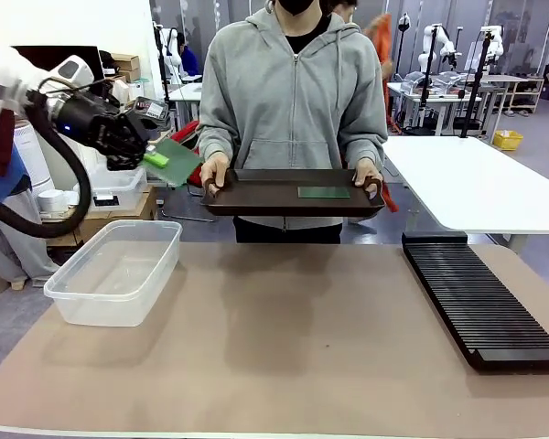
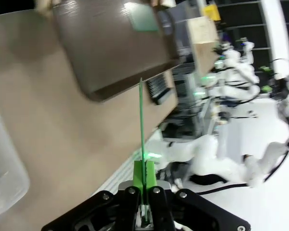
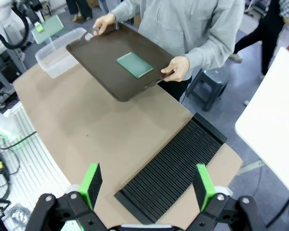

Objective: Sort PCBs into racks and boxes based on the side picked up.
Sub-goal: If the short side of the Blank PCB is picked up, insert it into the PCB Rack ; if the long side is picked up, place it in the Organizing box.

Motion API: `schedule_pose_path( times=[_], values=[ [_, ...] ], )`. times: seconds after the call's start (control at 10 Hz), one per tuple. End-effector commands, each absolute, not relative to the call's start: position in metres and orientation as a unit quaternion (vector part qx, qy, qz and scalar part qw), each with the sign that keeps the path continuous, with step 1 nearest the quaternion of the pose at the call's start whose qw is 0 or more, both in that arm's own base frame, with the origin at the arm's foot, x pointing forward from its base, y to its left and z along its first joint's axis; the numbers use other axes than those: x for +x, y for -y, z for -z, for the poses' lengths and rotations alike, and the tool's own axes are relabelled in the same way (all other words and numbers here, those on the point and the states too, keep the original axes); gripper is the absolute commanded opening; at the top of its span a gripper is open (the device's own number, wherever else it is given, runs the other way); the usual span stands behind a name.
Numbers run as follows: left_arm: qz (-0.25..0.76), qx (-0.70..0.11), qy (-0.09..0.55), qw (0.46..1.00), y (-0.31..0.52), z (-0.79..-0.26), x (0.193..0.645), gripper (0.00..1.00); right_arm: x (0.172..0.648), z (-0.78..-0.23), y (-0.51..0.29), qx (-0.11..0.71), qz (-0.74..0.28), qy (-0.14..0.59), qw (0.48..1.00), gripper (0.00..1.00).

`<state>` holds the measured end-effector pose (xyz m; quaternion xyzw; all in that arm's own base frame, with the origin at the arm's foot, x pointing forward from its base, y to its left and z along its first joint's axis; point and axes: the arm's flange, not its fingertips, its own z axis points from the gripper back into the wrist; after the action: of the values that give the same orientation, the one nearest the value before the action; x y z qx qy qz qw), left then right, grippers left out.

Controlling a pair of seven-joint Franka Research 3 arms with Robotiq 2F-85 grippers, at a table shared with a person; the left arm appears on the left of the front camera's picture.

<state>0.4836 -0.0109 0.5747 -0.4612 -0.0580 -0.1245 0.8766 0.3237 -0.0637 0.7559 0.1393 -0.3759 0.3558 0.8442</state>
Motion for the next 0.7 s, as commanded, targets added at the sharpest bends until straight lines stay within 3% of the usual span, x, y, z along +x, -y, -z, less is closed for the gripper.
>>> schedule_pose_path(
  times=[0.0,0.6],
  values=[
    [0.113,-0.387,0.064,0.913,-0.006,-0.575,0.471,0.03,0.323,-0.755,0.063,0.14,-0.357,0.375,0.844,1.0],
    [0.059,-0.281,0.044,0.957,-0.046,-0.54,0.466,0.03,0.323,-0.755,0.063,0.14,-0.357,0.375,0.844,1.0]
  ],
)
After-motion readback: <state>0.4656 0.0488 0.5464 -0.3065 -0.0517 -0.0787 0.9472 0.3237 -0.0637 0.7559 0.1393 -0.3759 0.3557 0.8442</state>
